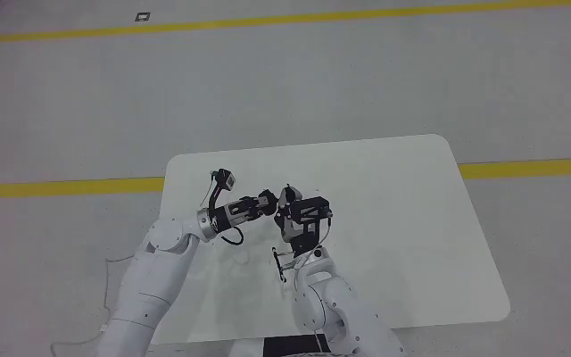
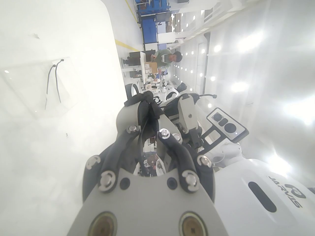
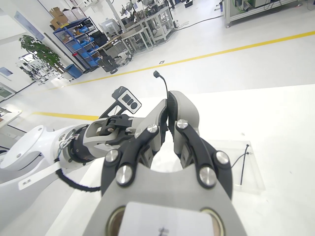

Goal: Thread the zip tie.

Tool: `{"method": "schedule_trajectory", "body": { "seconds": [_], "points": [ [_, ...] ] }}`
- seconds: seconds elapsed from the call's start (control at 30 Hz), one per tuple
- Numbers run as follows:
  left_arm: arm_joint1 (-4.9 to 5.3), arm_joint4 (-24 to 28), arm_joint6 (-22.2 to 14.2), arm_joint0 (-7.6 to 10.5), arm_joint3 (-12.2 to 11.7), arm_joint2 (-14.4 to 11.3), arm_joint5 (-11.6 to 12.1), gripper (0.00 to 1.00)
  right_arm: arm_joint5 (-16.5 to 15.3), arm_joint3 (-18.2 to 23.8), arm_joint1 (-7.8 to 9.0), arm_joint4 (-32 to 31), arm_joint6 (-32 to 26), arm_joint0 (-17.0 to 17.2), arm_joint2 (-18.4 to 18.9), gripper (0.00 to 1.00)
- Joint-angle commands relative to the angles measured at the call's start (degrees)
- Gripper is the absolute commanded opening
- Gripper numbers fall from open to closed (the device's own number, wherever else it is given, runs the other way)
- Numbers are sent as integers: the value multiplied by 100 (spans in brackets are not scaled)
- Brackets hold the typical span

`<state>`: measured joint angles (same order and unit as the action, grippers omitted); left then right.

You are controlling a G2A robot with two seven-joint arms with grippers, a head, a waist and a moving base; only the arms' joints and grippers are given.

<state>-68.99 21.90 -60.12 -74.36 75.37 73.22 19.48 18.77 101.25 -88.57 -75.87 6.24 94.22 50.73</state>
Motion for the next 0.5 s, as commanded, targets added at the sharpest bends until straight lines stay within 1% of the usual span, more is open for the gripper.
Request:
{"method": "schedule_trajectory", "body": {
  "seconds": [0.0,0.47],
  "points": [
    [0,0,0,0,0,0,0,0,10,-21,-1,12,-11,-10,6,0],
    [0,0,0,0,0,0,0,0,43,-71,-7,35,-57,-42,12,0]
  ]
}}
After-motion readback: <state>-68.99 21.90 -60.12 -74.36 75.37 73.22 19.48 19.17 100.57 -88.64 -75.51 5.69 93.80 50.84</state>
